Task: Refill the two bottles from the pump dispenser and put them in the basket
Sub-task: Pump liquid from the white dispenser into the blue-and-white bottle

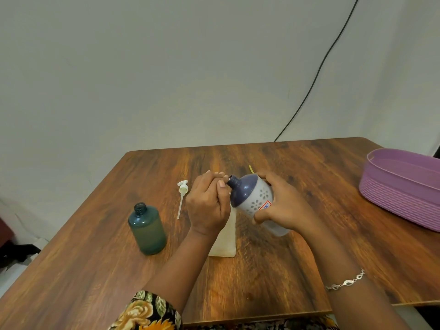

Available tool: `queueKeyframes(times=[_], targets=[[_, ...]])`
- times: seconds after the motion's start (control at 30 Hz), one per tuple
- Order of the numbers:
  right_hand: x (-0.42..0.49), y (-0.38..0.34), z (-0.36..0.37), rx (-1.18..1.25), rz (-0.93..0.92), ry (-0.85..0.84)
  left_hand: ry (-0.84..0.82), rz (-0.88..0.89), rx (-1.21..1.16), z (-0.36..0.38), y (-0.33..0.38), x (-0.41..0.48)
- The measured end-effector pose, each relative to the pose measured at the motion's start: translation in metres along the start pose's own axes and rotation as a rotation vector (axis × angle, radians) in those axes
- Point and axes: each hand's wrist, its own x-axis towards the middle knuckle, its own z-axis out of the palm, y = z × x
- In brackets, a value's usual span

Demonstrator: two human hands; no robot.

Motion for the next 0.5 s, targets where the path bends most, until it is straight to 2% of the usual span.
queueKeyframes(times=[0.3, 0.5], targets=[[0.005, -0.004, -0.005, 0.013, -0.031, 0.012, 0.019, -0.065, -0.044, 0.000, 0.004, 0.009], [0.002, 0.000, -0.002, 0.059, -0.023, -0.022, 0.018, -0.046, -0.034, -0.001, 0.001, 0.003]])
